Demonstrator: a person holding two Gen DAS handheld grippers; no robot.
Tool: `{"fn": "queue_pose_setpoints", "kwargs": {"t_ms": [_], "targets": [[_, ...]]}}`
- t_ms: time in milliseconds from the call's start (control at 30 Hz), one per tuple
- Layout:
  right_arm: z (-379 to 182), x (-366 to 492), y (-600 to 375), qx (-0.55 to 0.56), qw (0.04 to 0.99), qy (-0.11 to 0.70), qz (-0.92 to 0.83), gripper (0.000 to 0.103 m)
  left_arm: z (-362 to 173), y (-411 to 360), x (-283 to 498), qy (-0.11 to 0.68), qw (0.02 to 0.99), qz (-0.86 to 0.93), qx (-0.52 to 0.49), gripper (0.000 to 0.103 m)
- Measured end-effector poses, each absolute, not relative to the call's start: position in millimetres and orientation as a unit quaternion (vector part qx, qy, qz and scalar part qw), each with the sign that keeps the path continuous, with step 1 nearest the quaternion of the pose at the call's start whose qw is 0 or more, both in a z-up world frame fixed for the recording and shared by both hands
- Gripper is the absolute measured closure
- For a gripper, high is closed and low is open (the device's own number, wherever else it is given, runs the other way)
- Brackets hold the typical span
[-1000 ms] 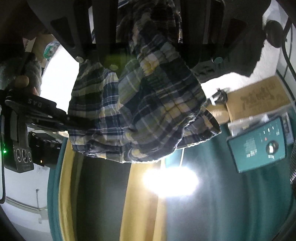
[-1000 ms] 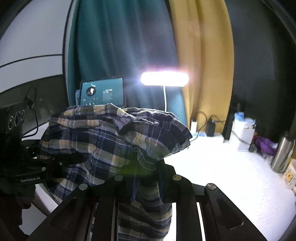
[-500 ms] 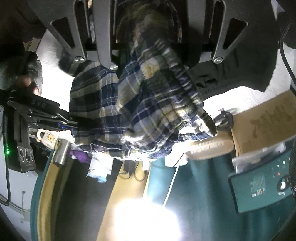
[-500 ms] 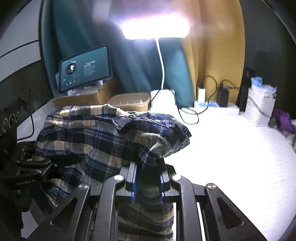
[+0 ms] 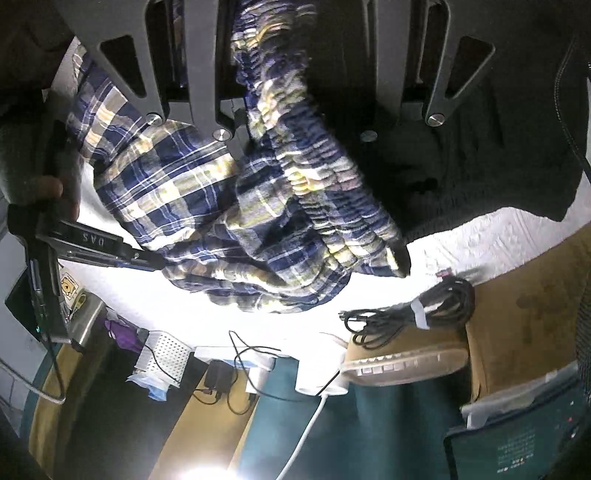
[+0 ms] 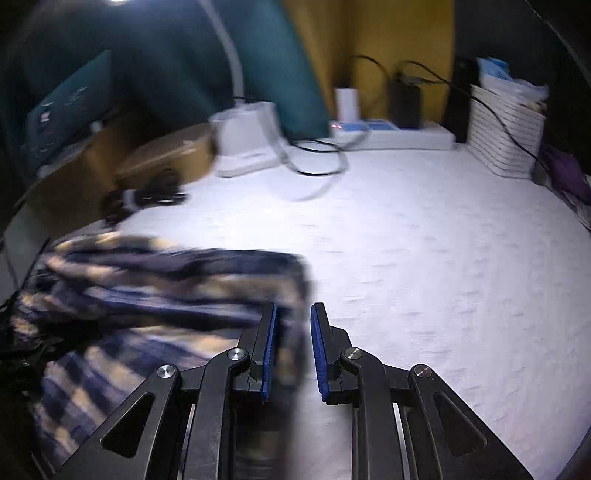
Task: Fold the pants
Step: 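Lower the lifted pants onto the bed and open both grippers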
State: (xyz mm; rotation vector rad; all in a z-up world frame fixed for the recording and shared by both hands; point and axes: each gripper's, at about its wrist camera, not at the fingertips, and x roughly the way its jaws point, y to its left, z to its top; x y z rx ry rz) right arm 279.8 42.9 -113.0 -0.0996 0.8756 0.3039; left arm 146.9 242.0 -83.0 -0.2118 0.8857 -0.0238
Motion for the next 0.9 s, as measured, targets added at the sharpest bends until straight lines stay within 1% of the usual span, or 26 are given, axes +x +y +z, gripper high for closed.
{"fn": "queue_pose_setpoints", "kwargs": {"t_ms": [67,133,233,267,300,367,400,433,467,500,567,667,800,900], "targets": [[-119,288,31,-0.067,0.894,0.428,0.112,0.084,-83,244,147,0.430,0.896,-0.011,-0.109,0.071],[-123,295,19,-0.057,0.893,0.434,0.102,0.084,-80,246,146,0.434,0.893,-0.012,-0.120,0.071],[-115,295,9,-0.043,0.898,0.426,0.104,0.084,-68,247,145,0.423,0.898,-0.010,-0.119,0.067],[-110,294,9,-0.043,0.900,0.418,0.113,0.084,-62,247,142,0.414,0.903,-0.009,-0.116,0.062],[-104,291,11,-0.046,0.903,0.409,0.121,0.084,-55,248,140,0.404,0.908,-0.008,-0.116,0.055],[-96,287,17,-0.052,0.905,0.396,0.144,0.083,-44,251,137,0.384,0.915,-0.007,-0.123,0.046],[-92,283,22,-0.059,0.905,0.391,0.158,0.074,-39,253,136,0.376,0.918,-0.004,-0.127,0.043],[-90,280,27,-0.068,0.904,0.389,0.167,0.060,-36,255,136,0.368,0.921,0.002,-0.126,0.042],[-90,278,32,-0.077,0.901,0.389,0.175,0.021,-36,256,139,0.367,0.922,0.008,-0.124,0.042],[-91,275,38,-0.083,0.897,0.391,0.189,0.005,-37,257,142,0.370,0.921,0.017,-0.121,0.042],[-94,270,46,-0.092,0.894,0.387,0.205,0.005,-45,261,150,0.385,0.915,0.033,-0.117,0.042],[-107,270,51,-0.120,0.892,0.396,0.182,0.006,-61,264,162,0.411,0.904,0.062,-0.099,0.042],[-126,269,45,-0.163,0.886,0.409,0.146,0.006,-74,269,167,0.423,0.899,0.064,-0.098,0.037],[-123,268,32,-0.170,0.890,0.404,0.121,0.006,-75,270,168,0.425,0.898,0.064,-0.098,0.036]]}}
